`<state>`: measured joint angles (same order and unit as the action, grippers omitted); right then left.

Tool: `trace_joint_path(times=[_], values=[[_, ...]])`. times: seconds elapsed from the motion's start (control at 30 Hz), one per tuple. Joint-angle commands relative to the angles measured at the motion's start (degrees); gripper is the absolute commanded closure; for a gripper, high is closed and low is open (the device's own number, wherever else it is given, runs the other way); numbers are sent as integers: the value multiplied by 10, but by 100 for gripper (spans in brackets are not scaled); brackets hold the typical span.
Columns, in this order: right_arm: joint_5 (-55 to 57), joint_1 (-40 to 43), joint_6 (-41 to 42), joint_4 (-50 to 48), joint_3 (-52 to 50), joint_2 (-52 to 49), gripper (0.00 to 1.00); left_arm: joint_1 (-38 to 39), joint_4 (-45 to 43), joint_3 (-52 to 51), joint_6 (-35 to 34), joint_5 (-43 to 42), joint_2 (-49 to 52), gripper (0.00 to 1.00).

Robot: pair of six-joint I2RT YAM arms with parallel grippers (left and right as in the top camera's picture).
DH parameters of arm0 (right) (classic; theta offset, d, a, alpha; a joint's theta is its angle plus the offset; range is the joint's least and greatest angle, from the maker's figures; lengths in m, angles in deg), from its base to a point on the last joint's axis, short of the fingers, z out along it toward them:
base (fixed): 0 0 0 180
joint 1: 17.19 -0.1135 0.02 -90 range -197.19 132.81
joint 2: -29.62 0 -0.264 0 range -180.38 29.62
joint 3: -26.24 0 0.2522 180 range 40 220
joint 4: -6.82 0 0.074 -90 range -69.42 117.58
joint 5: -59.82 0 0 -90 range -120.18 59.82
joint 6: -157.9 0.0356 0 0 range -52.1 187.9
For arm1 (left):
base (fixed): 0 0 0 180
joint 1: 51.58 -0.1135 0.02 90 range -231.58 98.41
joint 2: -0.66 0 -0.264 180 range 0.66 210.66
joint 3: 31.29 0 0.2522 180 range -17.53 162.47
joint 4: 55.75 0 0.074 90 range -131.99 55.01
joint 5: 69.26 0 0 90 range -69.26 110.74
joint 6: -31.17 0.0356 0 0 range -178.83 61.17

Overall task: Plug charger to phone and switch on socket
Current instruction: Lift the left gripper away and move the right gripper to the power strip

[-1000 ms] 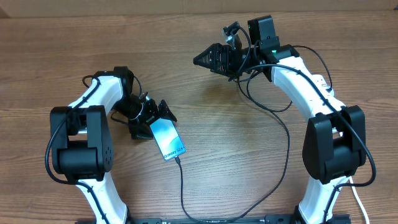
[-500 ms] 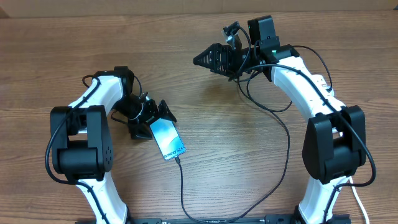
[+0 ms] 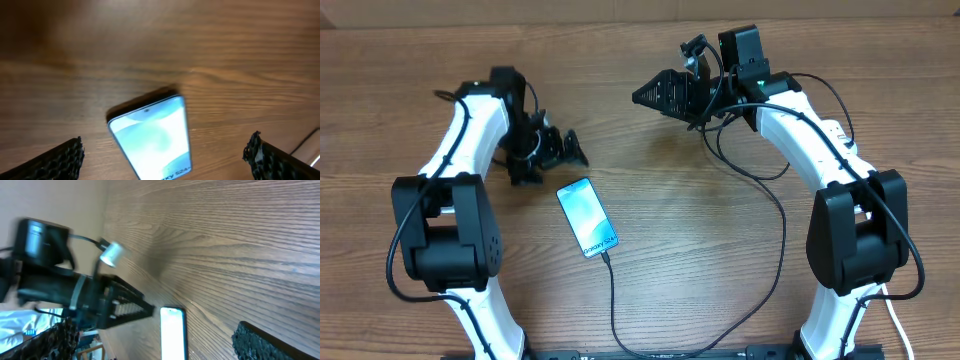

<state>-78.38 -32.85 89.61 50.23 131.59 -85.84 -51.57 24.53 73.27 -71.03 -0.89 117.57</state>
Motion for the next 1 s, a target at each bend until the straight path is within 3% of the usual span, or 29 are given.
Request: trace_joint_path(times=[0.0, 0.2, 0.5, 0.97], values=[[35, 12, -40, 34, 33, 14, 0, 16, 13, 54, 30, -11, -35, 0], [179, 33, -71, 185, 151, 14, 0, 33, 21, 97, 30, -47, -35, 0], [382, 144, -52, 363, 313, 14, 0, 42, 14, 100, 30, -65, -35, 0], [512, 373, -52, 396, 326, 10, 0, 42, -4, 100, 30, -64, -35, 0]])
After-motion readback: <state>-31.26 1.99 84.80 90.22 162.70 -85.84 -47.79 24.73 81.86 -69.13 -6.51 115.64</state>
